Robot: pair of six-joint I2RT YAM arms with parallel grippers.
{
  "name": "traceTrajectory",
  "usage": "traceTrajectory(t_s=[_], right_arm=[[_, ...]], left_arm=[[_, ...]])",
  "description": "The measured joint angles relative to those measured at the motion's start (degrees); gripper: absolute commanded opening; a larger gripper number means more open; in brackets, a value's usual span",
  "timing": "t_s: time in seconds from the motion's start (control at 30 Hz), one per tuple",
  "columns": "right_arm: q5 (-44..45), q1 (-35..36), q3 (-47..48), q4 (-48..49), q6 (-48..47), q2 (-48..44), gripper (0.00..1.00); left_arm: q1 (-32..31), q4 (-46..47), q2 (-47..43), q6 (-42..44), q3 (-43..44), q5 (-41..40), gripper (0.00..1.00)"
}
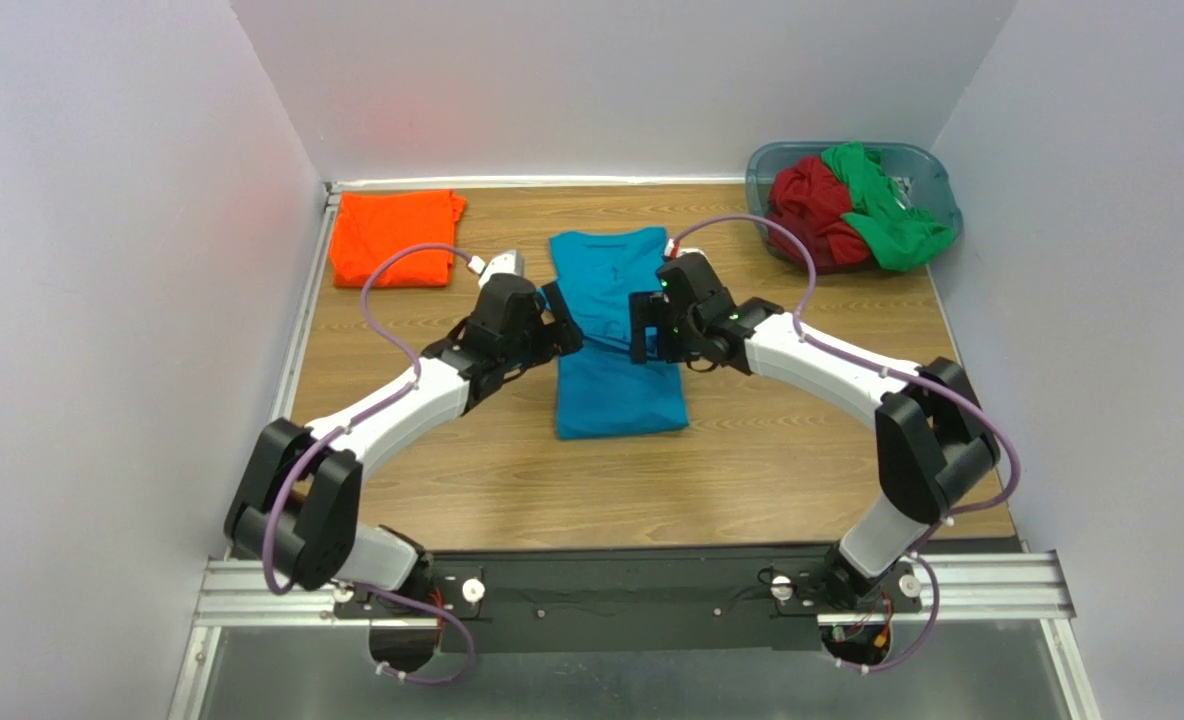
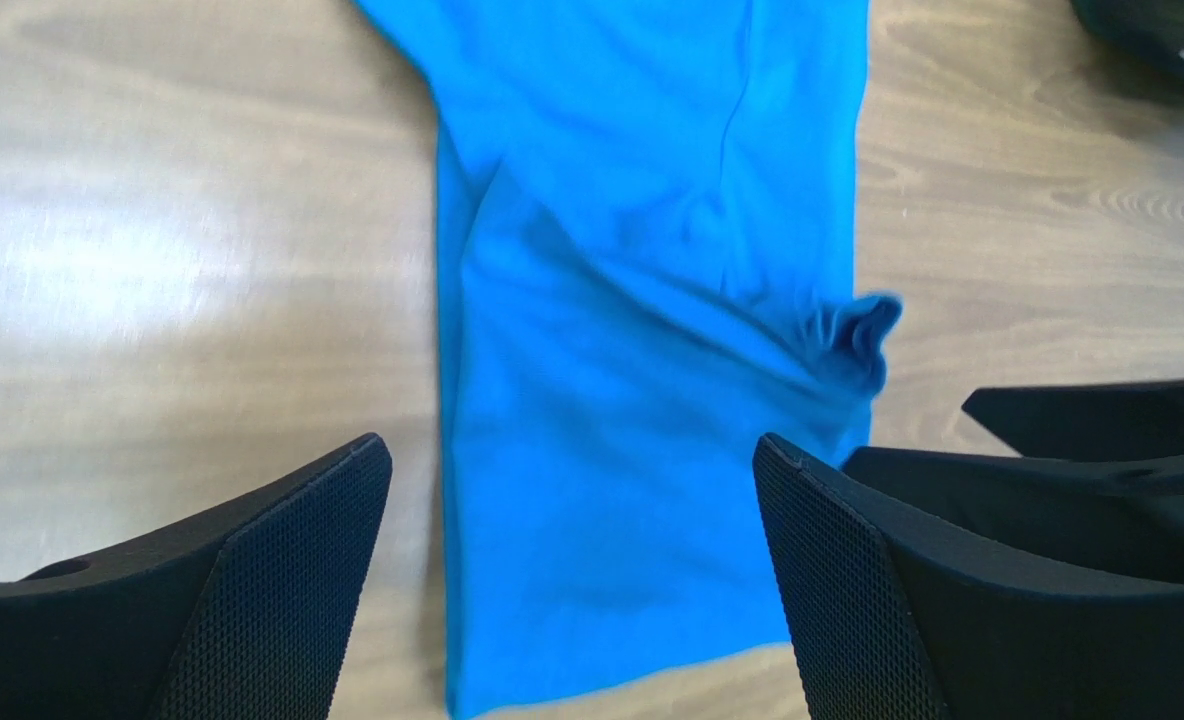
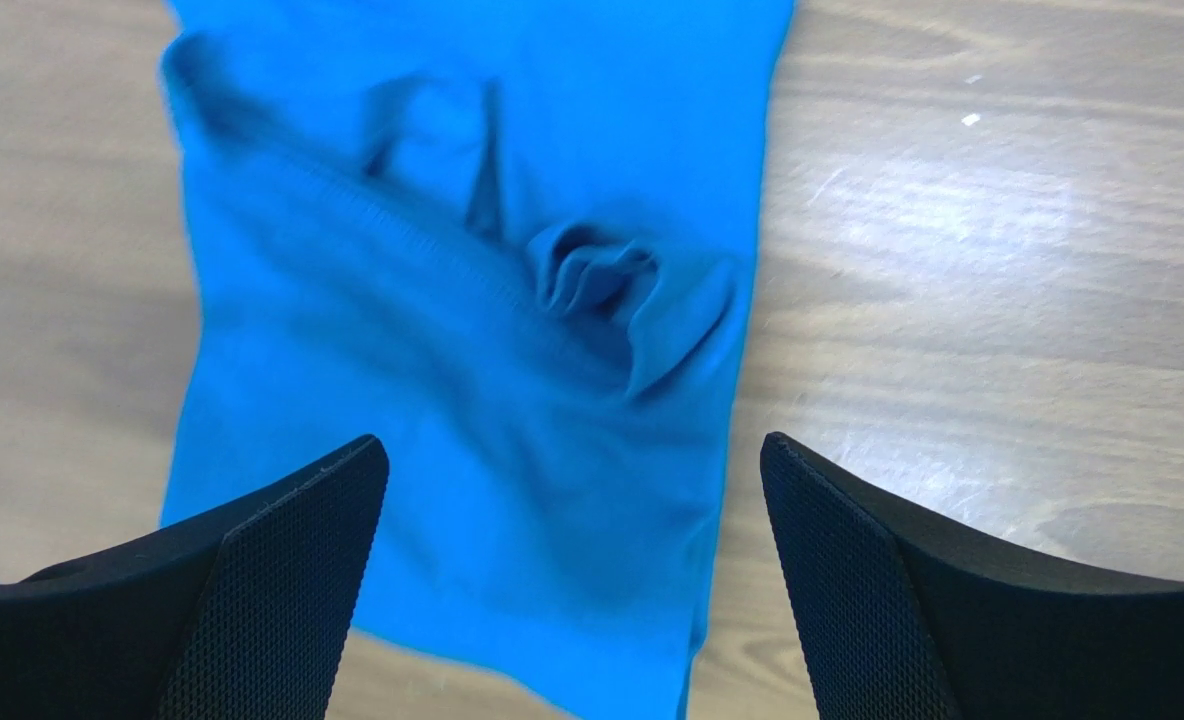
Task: Fold and stack the t-shirts
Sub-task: Fold the tshirt
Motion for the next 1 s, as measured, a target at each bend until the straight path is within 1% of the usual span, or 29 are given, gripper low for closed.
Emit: traceTrajectory(t_s=[0.2,0.3,0.43,0.6,0.83,1.0], right_arm=[[-9.1,0.0,-3.0,1.8,-1.0,-2.5,1.0],[-13.4,0.0,-4.1,2.6,-1.0,-1.9,1.0],[-15.4,0.0,-3.8,4.5,-1.3,1.2,1.0],[-14.8,0.0,-0.3,4.8,-2.3,7.6,1.0],[-8.1,0.0,11.6,5.3,-4.0,16.4,1.0],[-4.4,-0.4,16.5,5.8,-5.1,19.0,1.0]], left_arm=[[0.0,0.3,-7.2,-2.2,-7.8,1.1,0.98],[0.0,0.2,-9.7,-3.2,-10.8,1.6,0.98],[0.0,0.2,-12.3,-4.5,-14.0,2.3,0.98],[0.0,0.3,-14.3,-5.6,-16.5,2.9,0.98],[0.0,0.3,-17.2,-6.8,-19.4,3.4,0.98],[0.0,0.4,-19.1,-7.3,-20.9,3.5,0.98]])
